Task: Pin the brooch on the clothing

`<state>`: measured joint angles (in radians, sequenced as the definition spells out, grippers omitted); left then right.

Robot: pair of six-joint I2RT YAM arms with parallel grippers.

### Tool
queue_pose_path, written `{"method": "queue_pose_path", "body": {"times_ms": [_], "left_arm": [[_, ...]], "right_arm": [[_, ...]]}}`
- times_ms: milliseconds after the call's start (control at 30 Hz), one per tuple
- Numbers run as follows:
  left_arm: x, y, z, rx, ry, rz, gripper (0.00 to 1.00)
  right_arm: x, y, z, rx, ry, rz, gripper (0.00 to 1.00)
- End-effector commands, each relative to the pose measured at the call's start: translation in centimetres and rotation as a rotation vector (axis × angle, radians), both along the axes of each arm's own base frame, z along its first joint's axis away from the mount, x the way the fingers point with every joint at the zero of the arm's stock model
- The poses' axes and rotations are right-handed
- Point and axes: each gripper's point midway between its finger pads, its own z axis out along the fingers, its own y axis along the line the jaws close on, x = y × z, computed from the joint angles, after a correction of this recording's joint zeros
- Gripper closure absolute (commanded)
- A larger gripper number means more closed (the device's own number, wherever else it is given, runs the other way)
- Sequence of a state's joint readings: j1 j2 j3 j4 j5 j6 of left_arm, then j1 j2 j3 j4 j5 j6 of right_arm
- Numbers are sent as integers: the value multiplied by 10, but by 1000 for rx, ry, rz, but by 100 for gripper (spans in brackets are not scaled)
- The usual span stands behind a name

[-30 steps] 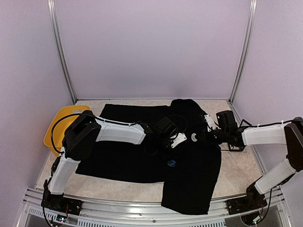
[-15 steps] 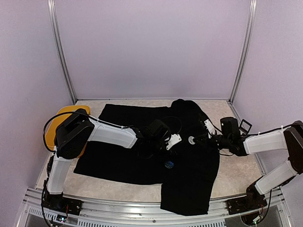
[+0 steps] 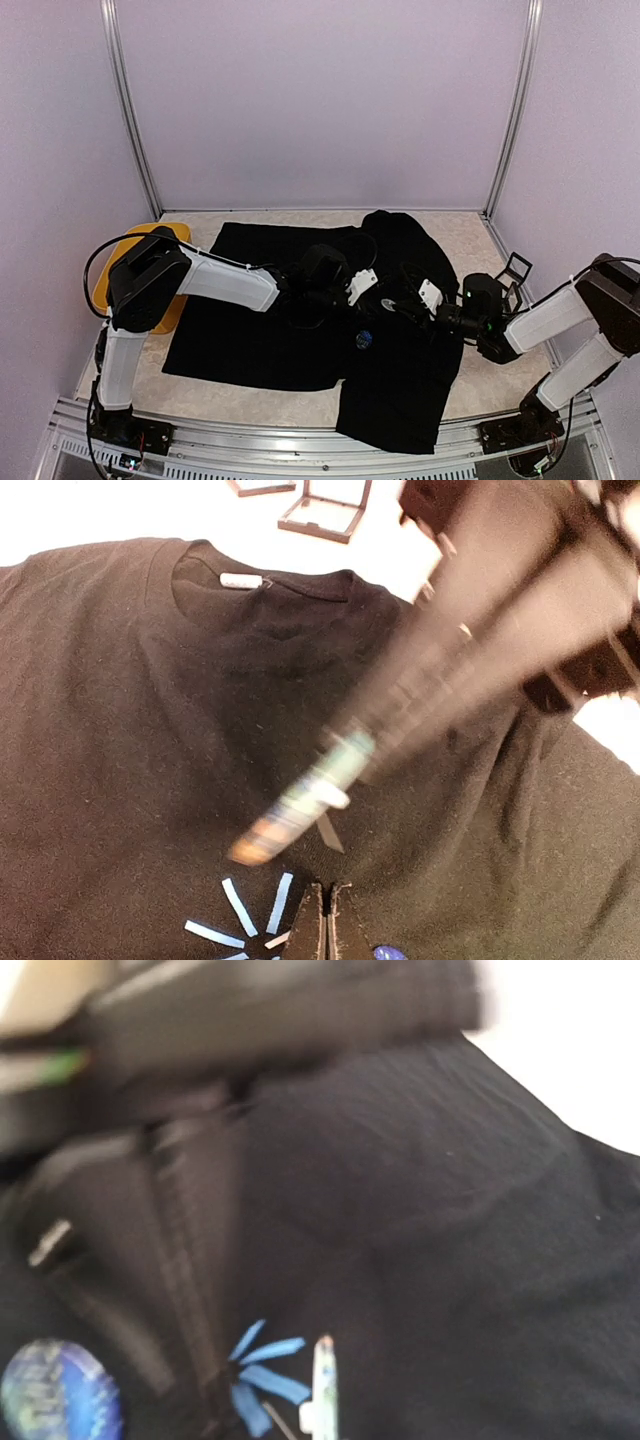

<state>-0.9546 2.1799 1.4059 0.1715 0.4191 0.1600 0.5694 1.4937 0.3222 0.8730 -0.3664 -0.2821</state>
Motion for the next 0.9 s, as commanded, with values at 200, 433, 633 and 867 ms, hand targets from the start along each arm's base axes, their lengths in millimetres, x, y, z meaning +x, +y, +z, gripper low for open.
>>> {"method": "queue_pose_path", "body": {"times_ms": [200,433,633,867], "left_arm": [[-15,-3,38,-108,13,-81,100],[-16,-2,42,-106,13,-92,100],[-16,-4,46,-119,13,-100,100],[-13,-5,45,-119,24,-96,100]], "right_arm": [[-9,-7,-3,8,-184,-69,100],[-15,0,-13,-18,-212,-19,100],[-23,0,-25,-71,-216,11,100],[-30,6,-30,-86,-223,52,100]]}}
